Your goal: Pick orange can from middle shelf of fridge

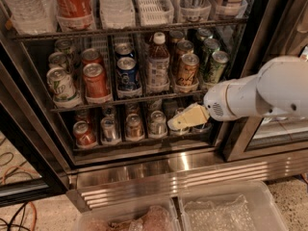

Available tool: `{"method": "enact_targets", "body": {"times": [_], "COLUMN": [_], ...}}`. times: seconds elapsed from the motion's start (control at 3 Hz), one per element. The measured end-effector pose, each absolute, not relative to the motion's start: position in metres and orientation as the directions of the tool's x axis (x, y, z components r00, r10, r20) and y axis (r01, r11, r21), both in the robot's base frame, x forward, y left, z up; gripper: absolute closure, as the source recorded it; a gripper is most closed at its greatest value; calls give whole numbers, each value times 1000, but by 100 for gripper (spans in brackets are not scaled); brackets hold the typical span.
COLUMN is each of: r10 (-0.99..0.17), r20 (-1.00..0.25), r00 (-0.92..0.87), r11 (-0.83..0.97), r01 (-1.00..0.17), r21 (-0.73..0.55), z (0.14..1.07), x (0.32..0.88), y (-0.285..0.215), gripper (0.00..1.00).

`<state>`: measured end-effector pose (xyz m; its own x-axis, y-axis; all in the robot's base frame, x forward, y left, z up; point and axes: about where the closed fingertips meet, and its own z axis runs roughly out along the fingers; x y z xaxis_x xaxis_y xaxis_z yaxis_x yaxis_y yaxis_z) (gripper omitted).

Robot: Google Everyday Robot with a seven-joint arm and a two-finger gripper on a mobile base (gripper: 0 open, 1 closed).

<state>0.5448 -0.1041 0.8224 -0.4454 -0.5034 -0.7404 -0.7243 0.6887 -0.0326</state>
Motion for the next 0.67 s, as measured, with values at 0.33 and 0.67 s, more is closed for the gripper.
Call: {"method": "enact_targets", "body": {"times": [0.33, 0.67], "r10": [-403, -350], "r20": [-780, -813], "r00": [-479, -465], "r11": [770, 829], "r01": [-638, -558], "r21": [-7, -38], "z": [806, 800], "x": [558, 560], "y": [-102, -103], "gripper": [0, 0]}}
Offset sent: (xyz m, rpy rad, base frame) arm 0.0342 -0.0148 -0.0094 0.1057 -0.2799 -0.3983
